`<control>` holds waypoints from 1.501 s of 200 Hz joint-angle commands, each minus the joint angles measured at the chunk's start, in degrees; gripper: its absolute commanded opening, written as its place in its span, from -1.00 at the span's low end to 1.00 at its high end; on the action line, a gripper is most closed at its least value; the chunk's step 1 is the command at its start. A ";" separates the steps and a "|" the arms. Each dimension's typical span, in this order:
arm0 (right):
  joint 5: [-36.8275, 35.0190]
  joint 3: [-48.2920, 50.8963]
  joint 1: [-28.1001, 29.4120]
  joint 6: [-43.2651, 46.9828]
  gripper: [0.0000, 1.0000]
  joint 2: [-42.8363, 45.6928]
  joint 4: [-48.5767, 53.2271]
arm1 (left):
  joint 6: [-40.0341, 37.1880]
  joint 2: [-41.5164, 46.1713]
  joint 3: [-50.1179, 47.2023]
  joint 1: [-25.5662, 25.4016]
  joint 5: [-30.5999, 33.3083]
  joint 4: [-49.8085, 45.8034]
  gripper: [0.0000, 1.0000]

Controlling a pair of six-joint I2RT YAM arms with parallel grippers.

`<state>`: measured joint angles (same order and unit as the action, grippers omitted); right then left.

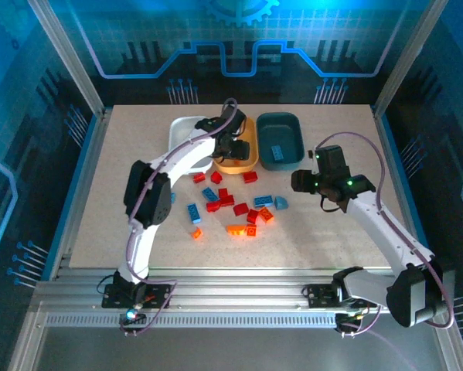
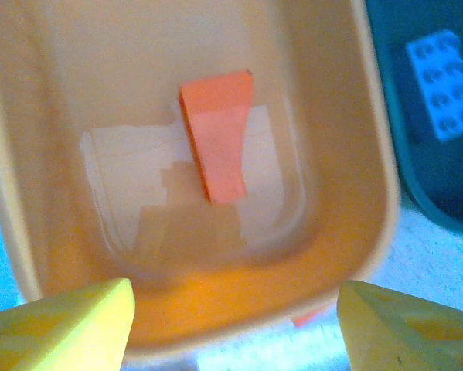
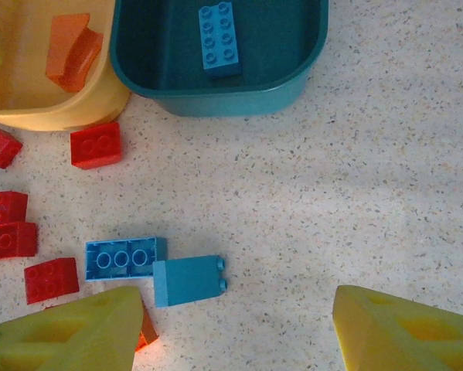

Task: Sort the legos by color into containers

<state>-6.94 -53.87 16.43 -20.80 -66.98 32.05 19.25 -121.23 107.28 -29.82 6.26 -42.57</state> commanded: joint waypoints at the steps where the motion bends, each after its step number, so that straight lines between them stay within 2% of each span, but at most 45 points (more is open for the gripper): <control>1: -0.08 1.04 -0.61 0.18 0.35 1.60 -0.06 | -3.08 8.37 -9.29 -5.16 -1.99 4.64 0.40; 19: 0.30 1.80 -0.60 0.26 0.37 2.09 -0.24 | -3.95 13.04 -19.45 -7.87 0.24 7.12 0.40; 41: 1.32 2.84 -0.53 0.15 0.37 1.97 -1.07 | -0.96 18.70 -31.80 -7.98 -0.56 12.68 0.41; 72: 2.28 3.15 -0.11 0.49 0.39 1.61 -1.42 | 3.09 22.43 -39.09 -7.98 2.30 12.35 0.42; 91: 2.31 3.15 0.37 0.72 0.41 1.79 -1.47 | 5.81 25.98 -43.56 -7.68 5.08 14.29 0.56; 111: 2.29 3.15 0.62 0.63 0.42 1.62 -1.56 | 6.58 26.38 -44.62 -7.39 6.67 13.83 0.62; 142: 2.08 3.15 1.17 0.58 0.42 1.75 -1.38 | 3.60 23.94 -46.09 -7.08 7.53 16.22 0.55; 174: 1.68 3.15 1.66 0.67 0.42 1.87 -1.20 | 2.52 22.98 -49.19 -3.99 4.54 22.09 0.47; 212: 0.55 4.58 2.35 0.86 0.42 2.18 -1.03 | 4.01 23.63 -52.18 -3.97 -0.93 25.02 0.38; 240: 0.37 4.36 2.47 1.04 0.42 1.39 -1.12 | 5.29 25.31 -54.64 -5.20 -3.91 27.05 0.34; 300: -0.56 4.36 2.63 1.14 0.42 0.28 -1.19 | 7.23 31.83 -58.80 -7.79 -5.00 26.22 0.35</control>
<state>-6.24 -49.74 18.17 -20.34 -66.15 30.94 25.45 -92.62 49.76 -37.28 3.29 -17.02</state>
